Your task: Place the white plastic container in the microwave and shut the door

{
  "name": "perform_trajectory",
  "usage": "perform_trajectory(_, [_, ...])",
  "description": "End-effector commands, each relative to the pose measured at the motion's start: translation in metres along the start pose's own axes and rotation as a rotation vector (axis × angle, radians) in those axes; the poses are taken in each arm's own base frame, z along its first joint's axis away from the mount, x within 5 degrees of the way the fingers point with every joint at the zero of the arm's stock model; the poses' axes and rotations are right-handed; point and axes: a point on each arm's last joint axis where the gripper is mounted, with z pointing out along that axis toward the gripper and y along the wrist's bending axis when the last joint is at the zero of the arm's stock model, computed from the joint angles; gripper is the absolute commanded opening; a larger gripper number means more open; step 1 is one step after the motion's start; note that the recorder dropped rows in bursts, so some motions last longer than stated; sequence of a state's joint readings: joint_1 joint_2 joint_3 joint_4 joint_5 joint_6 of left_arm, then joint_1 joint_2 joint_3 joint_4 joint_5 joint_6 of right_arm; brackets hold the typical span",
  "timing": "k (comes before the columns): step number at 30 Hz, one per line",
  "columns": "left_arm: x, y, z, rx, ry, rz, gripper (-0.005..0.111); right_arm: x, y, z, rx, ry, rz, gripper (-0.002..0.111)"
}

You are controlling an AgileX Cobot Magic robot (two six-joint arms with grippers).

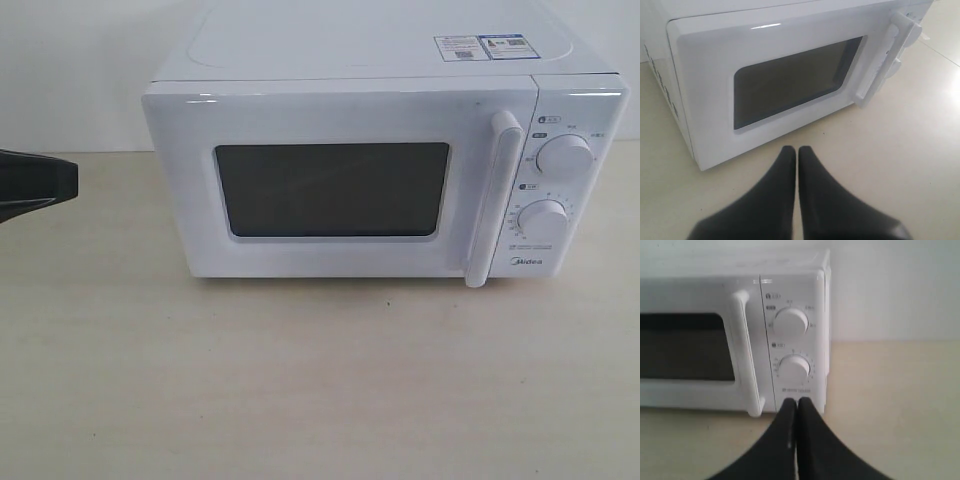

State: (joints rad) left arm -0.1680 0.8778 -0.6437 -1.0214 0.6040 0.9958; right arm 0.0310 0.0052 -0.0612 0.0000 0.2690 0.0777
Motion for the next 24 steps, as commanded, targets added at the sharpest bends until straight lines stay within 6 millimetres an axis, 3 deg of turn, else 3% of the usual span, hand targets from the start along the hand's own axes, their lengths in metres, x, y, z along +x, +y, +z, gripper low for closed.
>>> perform_trajectory(1, [0.0003, -0.0004, 0.0000, -0.002, -0.012, -0.006, 0.004, 0.0210, -0.0018, 0.0043, 0.009, 0.068, -0.009, 0.000])
perform_trajectory(24, [0.0003, -0.0004, 0.0000, -0.002, -0.012, -0.006, 0.004, 0.0264, -0.0025, 0.0038, 0.011, 0.129, -0.066, 0.000])
